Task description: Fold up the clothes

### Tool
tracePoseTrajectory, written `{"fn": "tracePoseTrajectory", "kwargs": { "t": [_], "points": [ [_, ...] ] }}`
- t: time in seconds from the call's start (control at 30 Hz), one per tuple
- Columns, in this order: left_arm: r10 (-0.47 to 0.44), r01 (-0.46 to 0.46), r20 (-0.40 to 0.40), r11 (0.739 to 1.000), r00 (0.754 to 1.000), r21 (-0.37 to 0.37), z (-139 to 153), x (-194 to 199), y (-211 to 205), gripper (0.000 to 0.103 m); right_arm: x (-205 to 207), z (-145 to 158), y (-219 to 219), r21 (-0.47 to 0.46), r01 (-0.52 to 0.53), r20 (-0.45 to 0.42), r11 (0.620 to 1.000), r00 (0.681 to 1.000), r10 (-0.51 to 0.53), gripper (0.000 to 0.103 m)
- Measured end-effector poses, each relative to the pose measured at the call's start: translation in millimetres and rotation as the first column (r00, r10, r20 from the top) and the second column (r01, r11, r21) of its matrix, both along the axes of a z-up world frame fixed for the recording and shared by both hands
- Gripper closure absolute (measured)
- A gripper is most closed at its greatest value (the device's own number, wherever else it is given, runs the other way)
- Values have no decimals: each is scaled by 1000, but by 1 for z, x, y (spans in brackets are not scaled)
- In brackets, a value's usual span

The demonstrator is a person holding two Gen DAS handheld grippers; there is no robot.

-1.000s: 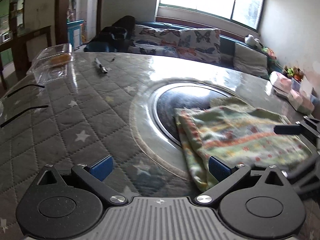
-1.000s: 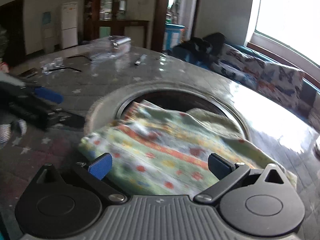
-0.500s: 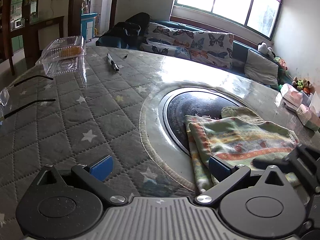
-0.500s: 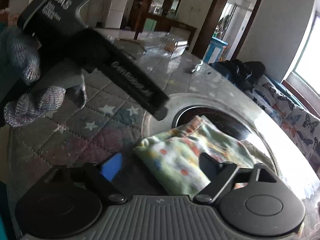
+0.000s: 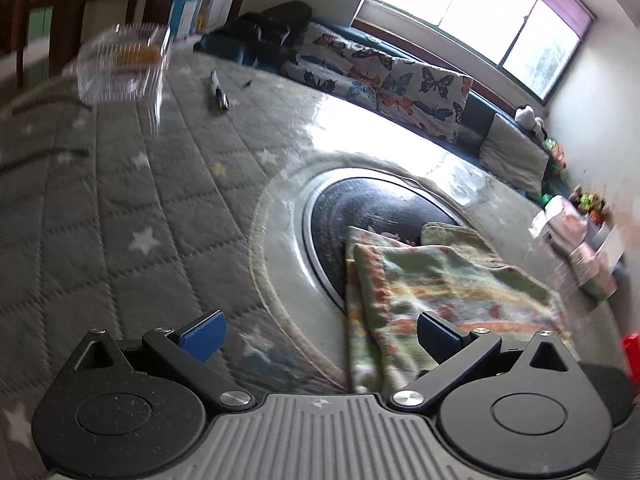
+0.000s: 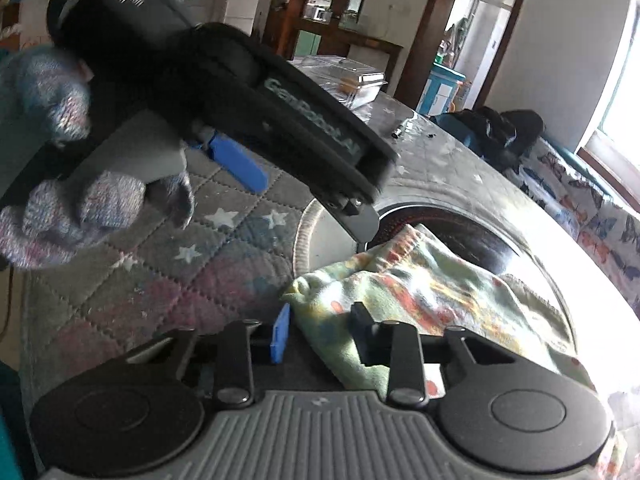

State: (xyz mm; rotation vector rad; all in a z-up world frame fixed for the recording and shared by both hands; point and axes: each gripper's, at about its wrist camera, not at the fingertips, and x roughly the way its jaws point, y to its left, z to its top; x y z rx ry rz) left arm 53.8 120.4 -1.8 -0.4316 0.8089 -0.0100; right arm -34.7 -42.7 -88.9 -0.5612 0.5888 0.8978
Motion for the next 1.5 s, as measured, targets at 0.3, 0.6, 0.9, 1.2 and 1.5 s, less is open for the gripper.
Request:
{"fn": "tracePoseTrajectory", "kwargs": {
  "t": [0.3,0.6,0.9,1.2,1.5],
  "points": [
    [16,-28,-54,972,998,-231,-3,16,-3,0,26,26,-42,208,114,-177,971,981,-78,87],
    [-10,-36,-128,935,992,-353,-16,42,-21,22,34,40,-66,275,148,-187,950,977,-99,89],
    [-29,-35,-157,923,987,-384,-24,53,-28,90,37,41,-87,324,188,-226,927,967,-117,77],
    [-38,-23,-160,932,986,-361,-27,54,-30,88,78,28,-165,299,502,-229,811,863,-450,38],
    [-46,-9,-155,940,987,-340,-26,56,-32,83,125,-4,-225,239,707,-227,666,707,-669,22]
  ]
}}
